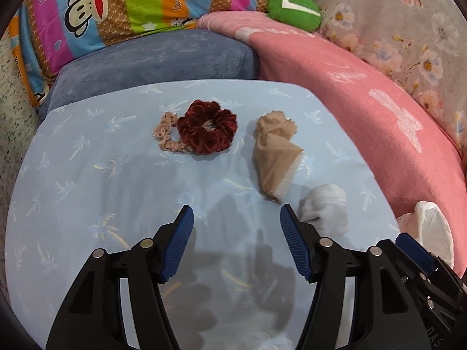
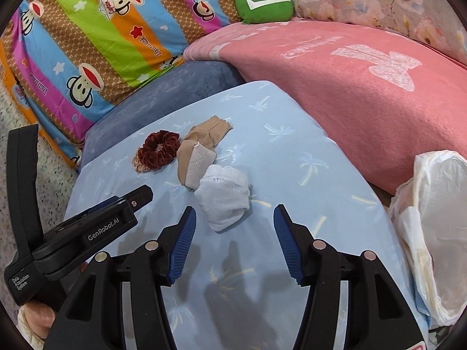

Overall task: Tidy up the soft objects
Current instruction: 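Grasp the beige stocking with the left gripper while the right gripper grasps the white sock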

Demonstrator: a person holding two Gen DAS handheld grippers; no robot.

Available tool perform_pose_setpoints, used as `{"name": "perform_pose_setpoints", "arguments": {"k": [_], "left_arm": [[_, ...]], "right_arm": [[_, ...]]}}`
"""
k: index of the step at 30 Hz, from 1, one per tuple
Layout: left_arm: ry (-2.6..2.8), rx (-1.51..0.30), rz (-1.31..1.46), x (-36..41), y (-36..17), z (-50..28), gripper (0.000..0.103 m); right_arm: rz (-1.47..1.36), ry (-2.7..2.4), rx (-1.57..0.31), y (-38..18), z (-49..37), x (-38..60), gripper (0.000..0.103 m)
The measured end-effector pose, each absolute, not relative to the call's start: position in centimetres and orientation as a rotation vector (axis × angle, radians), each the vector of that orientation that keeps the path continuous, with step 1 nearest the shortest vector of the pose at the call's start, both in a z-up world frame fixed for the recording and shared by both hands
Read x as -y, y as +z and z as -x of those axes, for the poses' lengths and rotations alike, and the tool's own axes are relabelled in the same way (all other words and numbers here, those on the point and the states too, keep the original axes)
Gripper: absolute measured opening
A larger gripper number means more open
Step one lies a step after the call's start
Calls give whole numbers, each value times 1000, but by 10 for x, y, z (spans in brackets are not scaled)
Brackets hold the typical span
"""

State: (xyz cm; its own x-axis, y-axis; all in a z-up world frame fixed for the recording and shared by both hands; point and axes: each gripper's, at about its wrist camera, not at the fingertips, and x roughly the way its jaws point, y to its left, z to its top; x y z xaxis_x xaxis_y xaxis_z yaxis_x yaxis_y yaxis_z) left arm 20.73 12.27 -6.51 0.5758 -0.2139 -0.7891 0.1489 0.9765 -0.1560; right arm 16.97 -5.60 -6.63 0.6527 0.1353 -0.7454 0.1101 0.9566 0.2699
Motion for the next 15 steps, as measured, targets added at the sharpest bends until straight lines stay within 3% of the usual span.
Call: {"name": "perform_pose_setpoints", "arguments": {"k": [15], "left_arm": [[-235, -974, 125, -123, -74, -241, 60]], "right_arm": [[-299, 13, -914, -95, -209, 45, 60]]}}
